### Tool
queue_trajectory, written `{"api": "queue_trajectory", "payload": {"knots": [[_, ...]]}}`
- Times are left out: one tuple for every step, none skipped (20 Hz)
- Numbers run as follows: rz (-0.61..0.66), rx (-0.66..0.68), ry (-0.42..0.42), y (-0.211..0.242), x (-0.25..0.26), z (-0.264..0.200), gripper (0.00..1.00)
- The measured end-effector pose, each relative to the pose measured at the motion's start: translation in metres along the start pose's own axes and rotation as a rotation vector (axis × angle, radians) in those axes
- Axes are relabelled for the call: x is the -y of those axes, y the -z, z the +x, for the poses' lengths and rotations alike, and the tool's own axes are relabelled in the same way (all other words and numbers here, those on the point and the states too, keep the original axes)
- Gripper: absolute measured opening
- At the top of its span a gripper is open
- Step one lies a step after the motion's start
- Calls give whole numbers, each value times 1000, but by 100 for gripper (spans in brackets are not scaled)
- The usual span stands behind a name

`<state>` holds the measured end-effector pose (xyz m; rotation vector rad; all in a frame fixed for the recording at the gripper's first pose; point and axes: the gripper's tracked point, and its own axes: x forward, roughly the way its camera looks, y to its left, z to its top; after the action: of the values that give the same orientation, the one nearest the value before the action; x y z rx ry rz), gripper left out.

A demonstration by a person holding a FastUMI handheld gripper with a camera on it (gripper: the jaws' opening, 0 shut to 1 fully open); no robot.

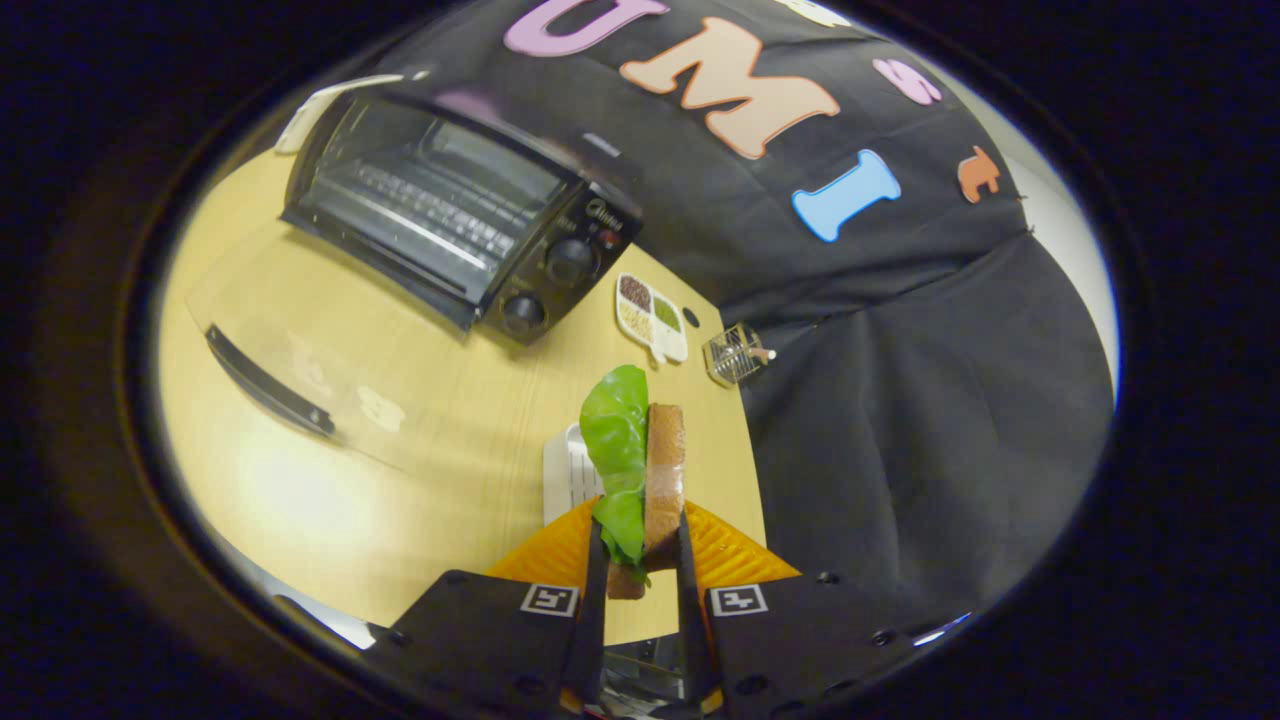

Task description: Open the toaster oven, put the food inside, and close the toaster oven door.

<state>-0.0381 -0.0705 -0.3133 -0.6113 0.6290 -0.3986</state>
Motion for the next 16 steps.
{"api": "queue_trajectory", "payload": {"knots": [[76, 17, -22, -12, -4, -10, 33], [172, 29, -55, -22, -12, -20, 33], [274, 37, -103, -33, -23, -27, 33], [375, 40, -161, -43, -41, -33, 33], [471, 38, -218, -54, -59, -39, 33], [562, 27, -278, -61, -76, -42, 33], [642, 9, -333, -69, -94, -46, 33], [719, -13, -386, -77, -111, -49, 33], [800, -32, -434, -87, -127, -51, 33], [889, -47, -483, -99, -141, -53, 33], [982, -55, -534, -112, -156, -54, 33], [1072, -57, -581, -127, -167, -56, 33], [1155, -65, -613, -138, -177, -54, 33], [1226, -76, -635, -146, -185, -50, 33], [1280, -82, -647, -154, -192, -43, 33], [1314, -89, -656, -159, -198, -36, 33]]}}
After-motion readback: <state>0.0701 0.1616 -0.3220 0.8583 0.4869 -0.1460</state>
